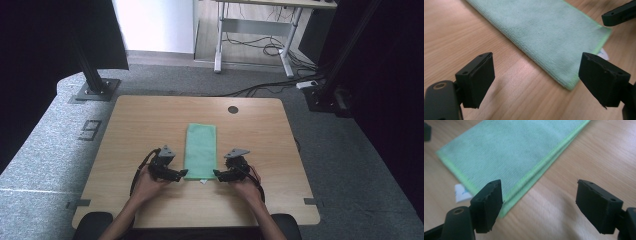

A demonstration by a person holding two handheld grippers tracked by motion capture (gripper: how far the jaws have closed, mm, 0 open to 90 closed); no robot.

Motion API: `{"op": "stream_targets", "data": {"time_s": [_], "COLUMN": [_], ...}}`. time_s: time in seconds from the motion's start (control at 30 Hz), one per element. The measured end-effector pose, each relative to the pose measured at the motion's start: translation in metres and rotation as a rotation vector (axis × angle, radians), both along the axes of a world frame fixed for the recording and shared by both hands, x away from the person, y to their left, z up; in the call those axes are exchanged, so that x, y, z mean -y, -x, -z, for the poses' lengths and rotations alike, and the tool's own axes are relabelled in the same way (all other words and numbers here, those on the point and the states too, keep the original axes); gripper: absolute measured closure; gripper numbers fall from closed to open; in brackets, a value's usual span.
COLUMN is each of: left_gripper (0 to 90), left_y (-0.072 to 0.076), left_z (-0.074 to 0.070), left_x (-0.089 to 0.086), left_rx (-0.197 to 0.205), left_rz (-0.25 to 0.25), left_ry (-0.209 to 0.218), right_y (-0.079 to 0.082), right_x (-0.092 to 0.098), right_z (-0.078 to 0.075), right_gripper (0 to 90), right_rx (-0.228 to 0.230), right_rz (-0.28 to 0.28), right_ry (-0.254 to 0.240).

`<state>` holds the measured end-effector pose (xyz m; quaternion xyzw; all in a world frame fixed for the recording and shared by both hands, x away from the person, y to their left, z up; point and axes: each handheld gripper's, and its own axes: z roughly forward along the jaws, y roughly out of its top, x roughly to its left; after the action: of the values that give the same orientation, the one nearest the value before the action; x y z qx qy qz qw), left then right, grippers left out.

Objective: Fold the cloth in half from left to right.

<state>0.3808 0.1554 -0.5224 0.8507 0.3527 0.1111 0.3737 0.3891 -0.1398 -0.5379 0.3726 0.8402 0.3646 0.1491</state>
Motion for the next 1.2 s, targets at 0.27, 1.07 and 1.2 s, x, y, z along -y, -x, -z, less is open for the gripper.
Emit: {"op": "stream_targets", "data": {"time_s": [0.27, 1.07, 1.2], "left_gripper": [9.2, 0.0, 0.0], "left_y": [0.021, 0.022, 0.021], "left_z": [-0.005, 0.024, 0.025], "left_x": [-0.025, -0.049, -0.049], "left_rx": [0.018, -0.027, -0.018], "left_rz": [-0.026, -0.096, -0.100], "left_ry": [-0.037, -0.118, -0.114], "right_y": [0.012, 0.027, 0.026], "right_x": [0.020, 0.062, 0.064], "right_z": [-0.014, 0.013, 0.015], "right_gripper": [13.4, 0.0, 0.0], "right_rx": [-0.039, -0.047, -0.039], "right_rz": [-0.028, 0.069, 0.073], "right_ry": [-0.026, 0.002, 0.005]}}
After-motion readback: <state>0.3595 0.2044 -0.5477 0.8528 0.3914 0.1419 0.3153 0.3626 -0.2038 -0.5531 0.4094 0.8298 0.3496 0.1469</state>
